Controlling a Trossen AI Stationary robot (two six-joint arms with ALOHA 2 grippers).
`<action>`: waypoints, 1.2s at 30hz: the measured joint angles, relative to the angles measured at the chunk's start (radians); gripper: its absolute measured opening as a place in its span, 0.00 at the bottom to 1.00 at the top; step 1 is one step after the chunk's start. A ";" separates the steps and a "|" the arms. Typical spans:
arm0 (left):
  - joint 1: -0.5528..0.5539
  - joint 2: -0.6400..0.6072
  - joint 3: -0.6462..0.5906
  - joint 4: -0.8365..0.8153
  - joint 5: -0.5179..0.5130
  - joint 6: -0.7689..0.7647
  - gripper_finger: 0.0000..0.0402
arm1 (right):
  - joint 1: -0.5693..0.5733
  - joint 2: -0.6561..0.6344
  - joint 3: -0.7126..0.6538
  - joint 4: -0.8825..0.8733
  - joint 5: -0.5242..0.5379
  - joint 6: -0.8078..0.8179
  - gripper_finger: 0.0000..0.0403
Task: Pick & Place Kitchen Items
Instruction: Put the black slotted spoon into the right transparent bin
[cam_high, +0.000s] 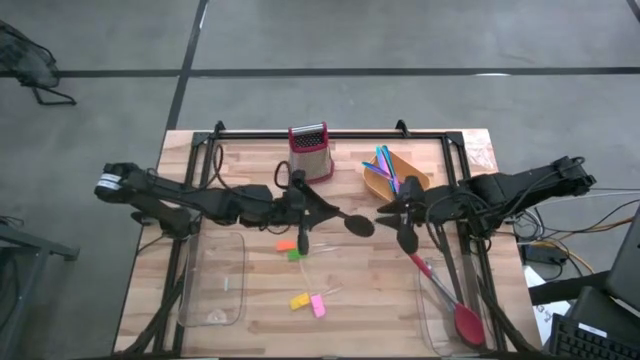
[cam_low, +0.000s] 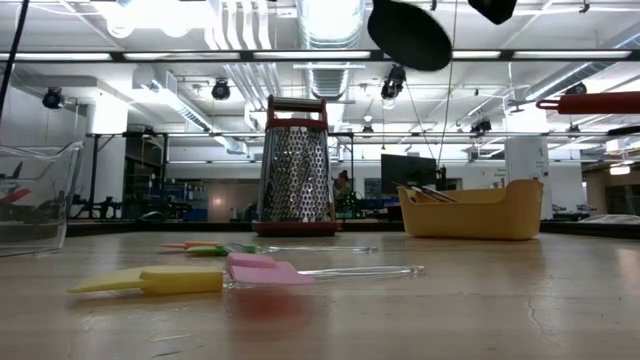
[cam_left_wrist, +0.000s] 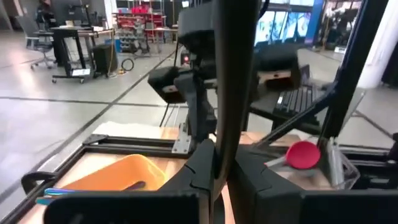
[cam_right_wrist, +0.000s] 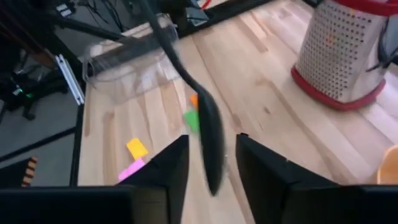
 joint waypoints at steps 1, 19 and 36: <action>0.000 -0.001 0.002 -0.013 0.004 -0.016 0.06 | 0.000 -0.003 0.003 0.002 0.006 -0.001 0.35; 0.007 0.091 0.001 -0.021 0.110 -0.157 0.06 | -0.009 0.115 0.006 0.473 0.000 -0.342 0.42; -0.006 0.123 0.008 0.015 0.141 -0.168 0.06 | -0.069 0.243 0.025 0.546 -0.132 -0.287 0.53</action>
